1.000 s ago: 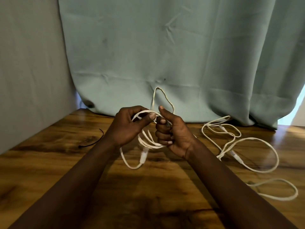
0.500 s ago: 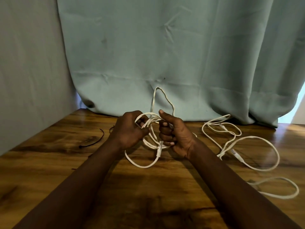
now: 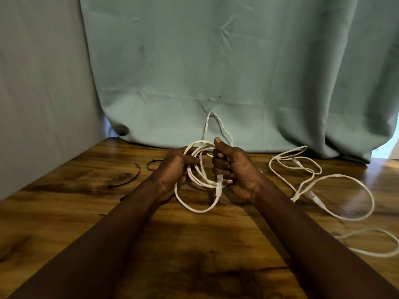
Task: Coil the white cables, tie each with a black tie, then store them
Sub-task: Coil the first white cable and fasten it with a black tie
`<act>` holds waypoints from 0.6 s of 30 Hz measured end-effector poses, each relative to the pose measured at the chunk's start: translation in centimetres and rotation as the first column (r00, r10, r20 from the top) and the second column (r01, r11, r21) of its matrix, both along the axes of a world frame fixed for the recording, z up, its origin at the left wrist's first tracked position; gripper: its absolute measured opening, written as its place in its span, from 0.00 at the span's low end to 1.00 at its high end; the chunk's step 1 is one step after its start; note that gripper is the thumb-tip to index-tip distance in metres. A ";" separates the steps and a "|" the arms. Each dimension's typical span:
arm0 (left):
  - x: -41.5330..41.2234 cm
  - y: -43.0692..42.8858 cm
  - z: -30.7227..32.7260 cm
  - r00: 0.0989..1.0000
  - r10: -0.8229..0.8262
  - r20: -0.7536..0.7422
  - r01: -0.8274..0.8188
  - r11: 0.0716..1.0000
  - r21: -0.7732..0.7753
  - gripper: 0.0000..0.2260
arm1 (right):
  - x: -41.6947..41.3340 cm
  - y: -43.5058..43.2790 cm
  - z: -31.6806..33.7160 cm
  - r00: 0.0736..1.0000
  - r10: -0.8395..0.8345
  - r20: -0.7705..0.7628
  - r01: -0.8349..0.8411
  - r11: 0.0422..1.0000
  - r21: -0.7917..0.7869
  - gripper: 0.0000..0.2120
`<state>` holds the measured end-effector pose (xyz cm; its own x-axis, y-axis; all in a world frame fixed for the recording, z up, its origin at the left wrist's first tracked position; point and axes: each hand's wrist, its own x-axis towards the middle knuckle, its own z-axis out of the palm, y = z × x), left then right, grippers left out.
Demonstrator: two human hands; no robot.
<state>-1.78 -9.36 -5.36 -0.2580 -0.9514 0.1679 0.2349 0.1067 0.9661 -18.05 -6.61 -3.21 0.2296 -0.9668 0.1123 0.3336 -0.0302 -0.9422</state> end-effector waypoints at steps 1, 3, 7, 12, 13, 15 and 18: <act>-0.2 -0.1 -0.2 0.997 -0.022 -0.072 0.026 0.999 0.048 0.15 | 0.1 0.0 -0.1 1.000 -0.006 0.004 0.006 1.000 -0.006 0.21; -0.8 -0.1 -0.3 0.982 -0.015 -0.188 0.038 0.992 0.117 0.15 | 0.4 -0.1 -0.2 0.999 -0.034 -0.017 0.034 0.999 -0.024 0.21; -1.5 0.3 -0.2 0.949 -0.055 -0.310 0.115 0.977 0.179 0.12 | 0.3 0.6 -0.2 1.000 -0.023 -0.013 0.023 1.000 -0.019 0.23; -0.8 0.3 -0.1 0.885 -0.237 -0.400 0.324 0.931 0.165 0.09 | 0.4 1.6 0.4 0.999 -0.014 0.031 0.013 0.999 0.036 0.16; -0.7 0.2 -0.1 0.872 -0.282 -0.400 0.363 0.921 0.140 0.09 | 0.4 1.3 0.2 1.000 -0.025 0.012 0.025 0.999 0.041 0.14; -0.9 0.0 0.0 0.896 -0.280 -0.344 0.342 0.930 0.132 0.17 | 0.3 0.6 -0.2 0.999 -0.028 -0.036 0.030 0.999 0.046 0.15; -1.7 -0.1 -0.1 0.971 -0.036 -0.237 0.076 0.984 0.163 0.20 | 0.4 -0.1 -0.4 0.997 0.046 -0.063 -0.041 0.997 0.068 0.21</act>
<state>-3.45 -9.47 -5.42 -0.2850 -0.9562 0.0664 0.4555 -0.0742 0.8871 -17.67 -6.68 -3.62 0.2761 -0.9606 0.0315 0.2721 0.0467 -0.9611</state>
